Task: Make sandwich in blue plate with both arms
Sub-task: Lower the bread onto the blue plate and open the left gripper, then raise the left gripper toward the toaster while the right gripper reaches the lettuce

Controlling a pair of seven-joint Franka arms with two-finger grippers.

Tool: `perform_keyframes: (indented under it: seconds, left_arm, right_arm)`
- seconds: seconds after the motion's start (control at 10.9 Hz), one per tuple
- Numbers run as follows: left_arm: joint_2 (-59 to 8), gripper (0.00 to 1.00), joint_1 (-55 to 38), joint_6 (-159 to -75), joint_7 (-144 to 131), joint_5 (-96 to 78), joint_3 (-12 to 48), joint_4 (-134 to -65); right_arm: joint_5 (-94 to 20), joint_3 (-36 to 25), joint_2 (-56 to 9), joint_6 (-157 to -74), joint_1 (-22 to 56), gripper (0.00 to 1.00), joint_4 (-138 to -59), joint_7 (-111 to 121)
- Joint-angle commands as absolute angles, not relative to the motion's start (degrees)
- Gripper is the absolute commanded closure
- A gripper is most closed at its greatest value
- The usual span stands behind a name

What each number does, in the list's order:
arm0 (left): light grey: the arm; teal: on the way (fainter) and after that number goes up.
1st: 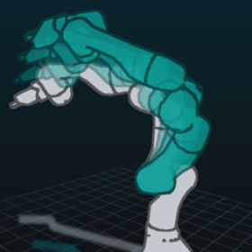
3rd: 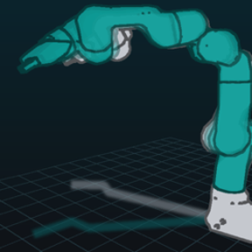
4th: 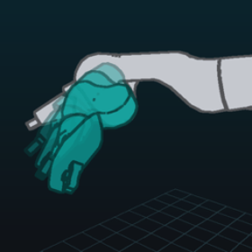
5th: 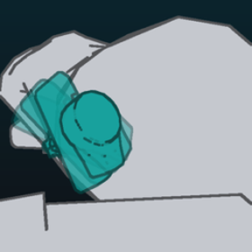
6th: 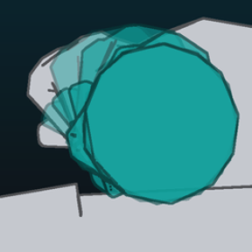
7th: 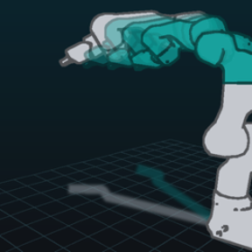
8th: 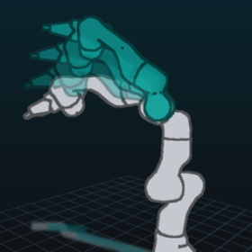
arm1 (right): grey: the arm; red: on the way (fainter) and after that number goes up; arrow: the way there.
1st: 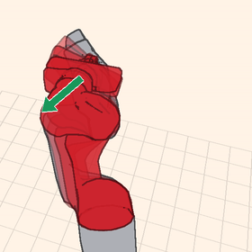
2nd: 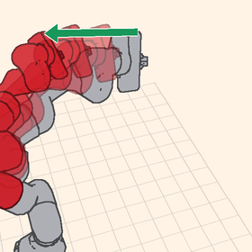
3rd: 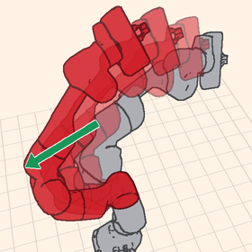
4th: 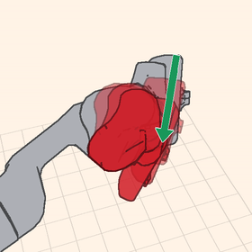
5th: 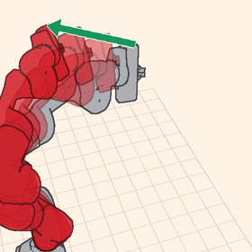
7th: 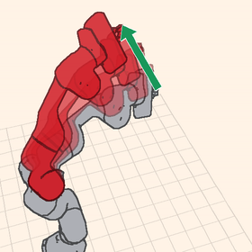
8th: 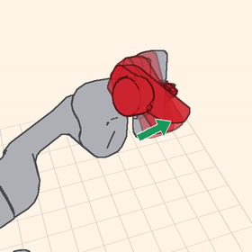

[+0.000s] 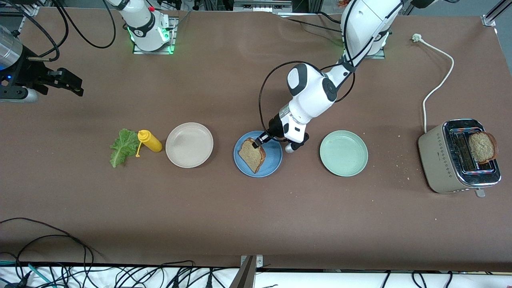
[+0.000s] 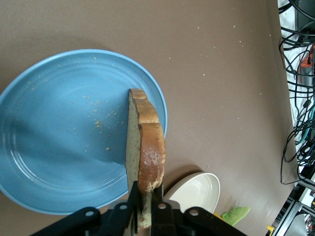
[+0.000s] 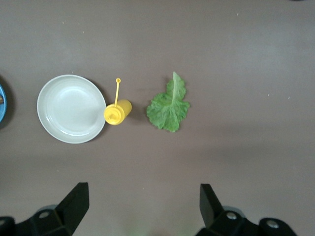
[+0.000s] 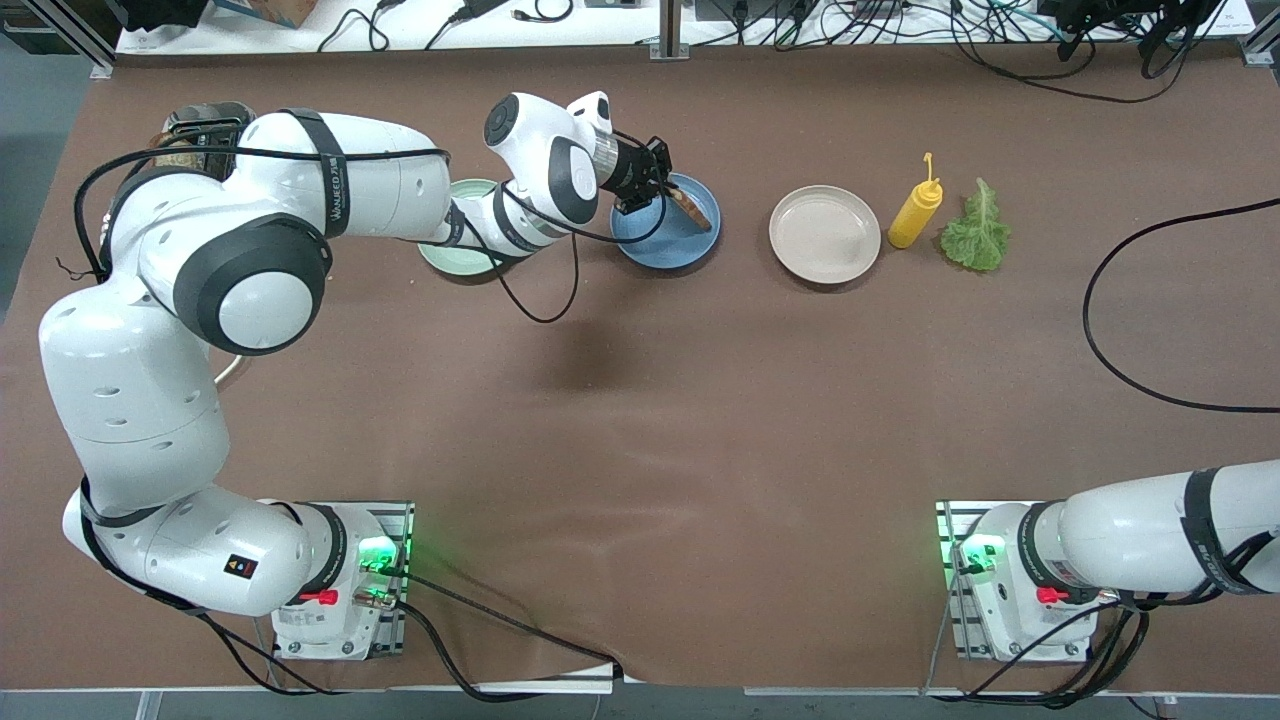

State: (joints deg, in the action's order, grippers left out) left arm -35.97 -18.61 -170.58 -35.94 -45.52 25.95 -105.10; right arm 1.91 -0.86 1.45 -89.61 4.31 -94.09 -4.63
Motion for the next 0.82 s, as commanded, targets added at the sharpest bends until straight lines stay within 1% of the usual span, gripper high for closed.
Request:
perform_keyframes:
  seconds: [0.0, 0.09, 0.18, 0.27, 0.46, 0.55, 0.64, 0.73]
  left_arm:
    - [-36.3, 0.57, -18.8, -169.5, -35.6, -46.4, 25.0, -106.2]
    - [-35.8, 0.55, -18.6, -166.6, -35.7, -46.4, 24.5, -106.4]
    - [-35.0, 0.50, -18.7, -162.7, -35.6, -46.4, 23.0, -106.7]
    - [-34.2, 0.42, -18.6, -159.6, -35.6, -46.3, 22.2, -106.7]
    - [-32.4, 0.18, -18.7, -153.6, -35.6, -46.1, 20.0, -106.7]
    - [-31.2, 0.11, -18.7, -150.7, -35.8, -44.1, 19.0, -106.7]
    - [-30.2, 0.06, -18.6, -146.4, -36.4, -42.1, 17.9, -106.7]
    - [-28.8, 0.00, -18.6, -141.5, -37.3, -40.3, 15.8, -106.6]
  right_arm:
    - [1.9, -0.8, 1.5, -87.4, 4.2, 0.00, -93.3, -4.8]
    - [1.9, -0.8, 1.5, -87.4, 4.2, 0.00, -93.3, -4.9]
    - [1.8, -0.8, 1.5, -87.4, 4.2, 0.00, -93.4, -5.1]
    - [1.9, -0.8, 1.5, -87.4, 4.2, 0.00, -93.4, -5.1]
    - [2.0, -0.8, 1.5, -87.4, 4.2, 0.00, -93.6, -5.0]
    - [2.0, -0.8, 1.0, -86.8, 4.1, 0.00, -93.9, -4.7]
    - [2.6, -0.9, 0.7, -84.6, 4.0, 0.00, -93.9, -5.0]
    - [2.6, -1.3, 0.5, -84.1, 3.7, 0.00, -94.0, -5.0]
